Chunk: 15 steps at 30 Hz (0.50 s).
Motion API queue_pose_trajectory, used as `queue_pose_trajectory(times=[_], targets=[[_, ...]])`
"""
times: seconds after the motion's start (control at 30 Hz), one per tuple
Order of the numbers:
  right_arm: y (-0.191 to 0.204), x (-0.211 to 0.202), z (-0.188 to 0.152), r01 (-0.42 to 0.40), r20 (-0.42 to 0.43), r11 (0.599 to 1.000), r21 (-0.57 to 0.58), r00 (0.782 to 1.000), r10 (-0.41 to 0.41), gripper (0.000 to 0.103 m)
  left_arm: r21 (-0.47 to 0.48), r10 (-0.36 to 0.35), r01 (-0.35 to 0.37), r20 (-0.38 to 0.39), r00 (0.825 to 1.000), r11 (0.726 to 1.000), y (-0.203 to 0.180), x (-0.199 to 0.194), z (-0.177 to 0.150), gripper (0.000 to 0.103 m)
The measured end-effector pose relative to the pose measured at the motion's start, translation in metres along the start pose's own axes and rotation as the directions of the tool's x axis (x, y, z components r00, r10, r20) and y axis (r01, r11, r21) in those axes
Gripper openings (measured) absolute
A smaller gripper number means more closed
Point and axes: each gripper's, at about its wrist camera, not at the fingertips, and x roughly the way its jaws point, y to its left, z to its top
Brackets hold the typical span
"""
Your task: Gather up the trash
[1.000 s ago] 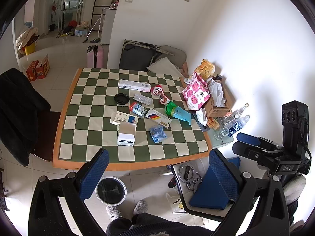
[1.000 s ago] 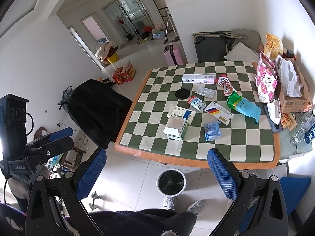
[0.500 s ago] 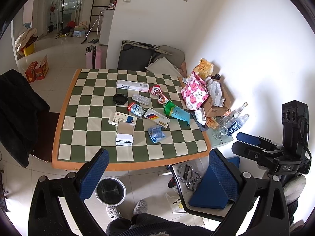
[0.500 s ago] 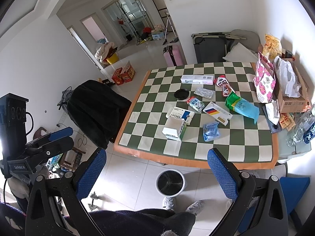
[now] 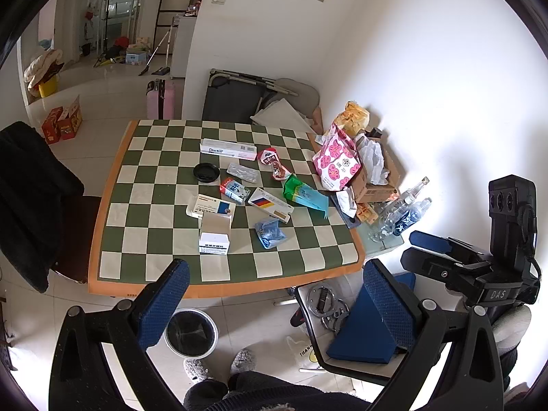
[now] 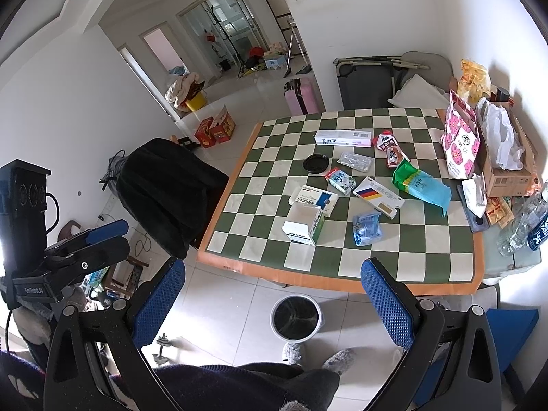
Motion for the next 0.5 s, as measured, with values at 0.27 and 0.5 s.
queue_pose_trajectory(times=[0.27,0.5], targets=[[0.001,-0.001,0.0,0.002,0.002,1.0,-0.001,1.0,-0.002,0.103,0.004,-0.002,0.002,-0.002,1.0,1.0,-0.02,0.002,-0.009,0.103],[0.0,-0.001,0.001,0.0,0.004,1.0,0.001,1.0,0.0,0.103,0.008,-0.001,0.001,-0.001,1.0,1.0,-0.026,0.002,-0.011,0.103]])
